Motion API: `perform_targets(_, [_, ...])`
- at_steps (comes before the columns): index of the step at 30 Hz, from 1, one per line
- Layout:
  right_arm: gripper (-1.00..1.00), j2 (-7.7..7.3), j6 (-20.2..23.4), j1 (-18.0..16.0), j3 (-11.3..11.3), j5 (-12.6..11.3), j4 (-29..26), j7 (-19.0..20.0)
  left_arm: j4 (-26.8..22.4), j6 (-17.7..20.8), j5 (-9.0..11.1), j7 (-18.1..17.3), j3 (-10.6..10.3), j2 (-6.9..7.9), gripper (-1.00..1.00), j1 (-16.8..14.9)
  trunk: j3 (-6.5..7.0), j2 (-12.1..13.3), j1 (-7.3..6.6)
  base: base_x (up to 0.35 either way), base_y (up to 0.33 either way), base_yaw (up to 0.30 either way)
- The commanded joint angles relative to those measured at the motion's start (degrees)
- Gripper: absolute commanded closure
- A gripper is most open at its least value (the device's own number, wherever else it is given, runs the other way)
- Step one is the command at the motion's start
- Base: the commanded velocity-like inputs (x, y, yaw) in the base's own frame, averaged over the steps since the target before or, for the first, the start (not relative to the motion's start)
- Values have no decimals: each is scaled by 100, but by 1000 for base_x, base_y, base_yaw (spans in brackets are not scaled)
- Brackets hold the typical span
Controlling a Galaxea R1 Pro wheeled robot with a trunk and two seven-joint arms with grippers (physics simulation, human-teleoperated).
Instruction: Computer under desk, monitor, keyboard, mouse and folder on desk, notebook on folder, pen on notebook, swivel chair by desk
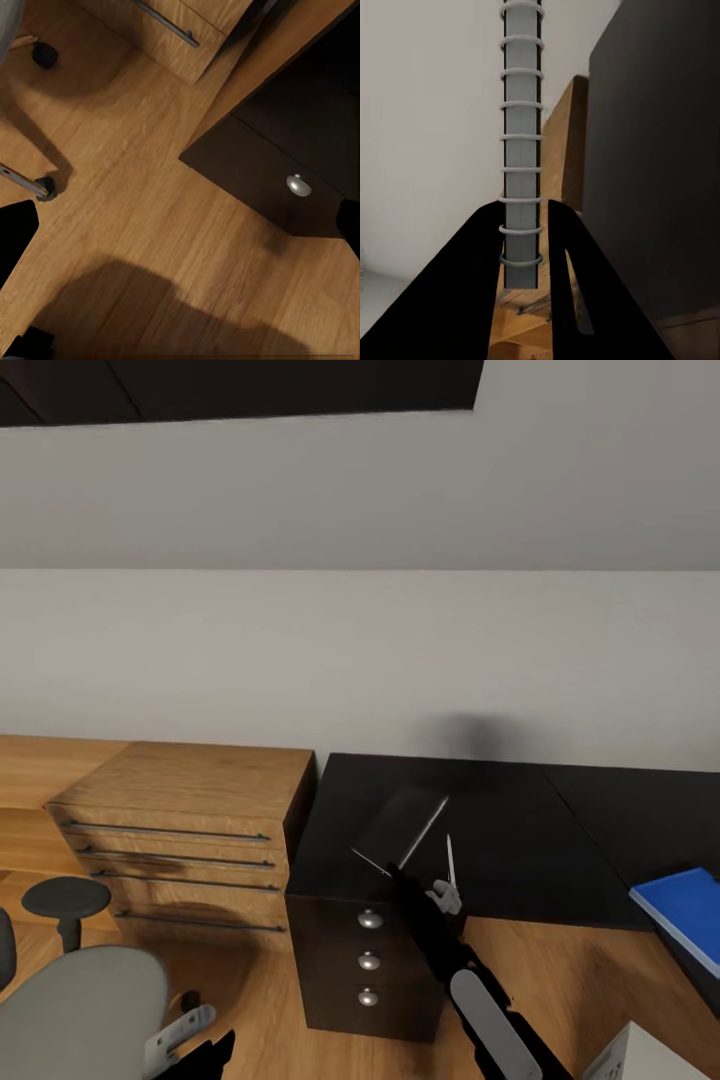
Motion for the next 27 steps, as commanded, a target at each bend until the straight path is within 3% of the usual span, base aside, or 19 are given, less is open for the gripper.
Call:
perform_targets(1, [100,-88,23,62,14,-72,-207,18,-5,20,12,29,-17,3,-100,-1,14,39,-22,0,0,0])
perform_targets(4, [100,-275,78,234,15,-54,-683,-7,45,17,11,30,-100,-4,-100,-1,68,159,-88,0,0,0])
perform_targets(7, [100,-726,103,534,15,-34,-1407,-23,102,-24,-15,44,-478,-6,-100,-1,122,280,-154,0,0,0])
perform_targets(10, [100,-978,106,591,17,-35,-1574,-19,110,-84,-22,47,-663,-6,-100,-1,176,400,-220,0,0,0])
perform_targets(13, [100,-1123,94,613,20,-37,-1639,-1,113,-173,-28,48,-774,-6,-100,-1,230,520,-286,0,0,0])
perform_targets(27, [100,-1166,111,624,23,-63,-1777,21,181,-220,-8,40,-799,-6,-100,-1,481,1082,-593,0,0,0])
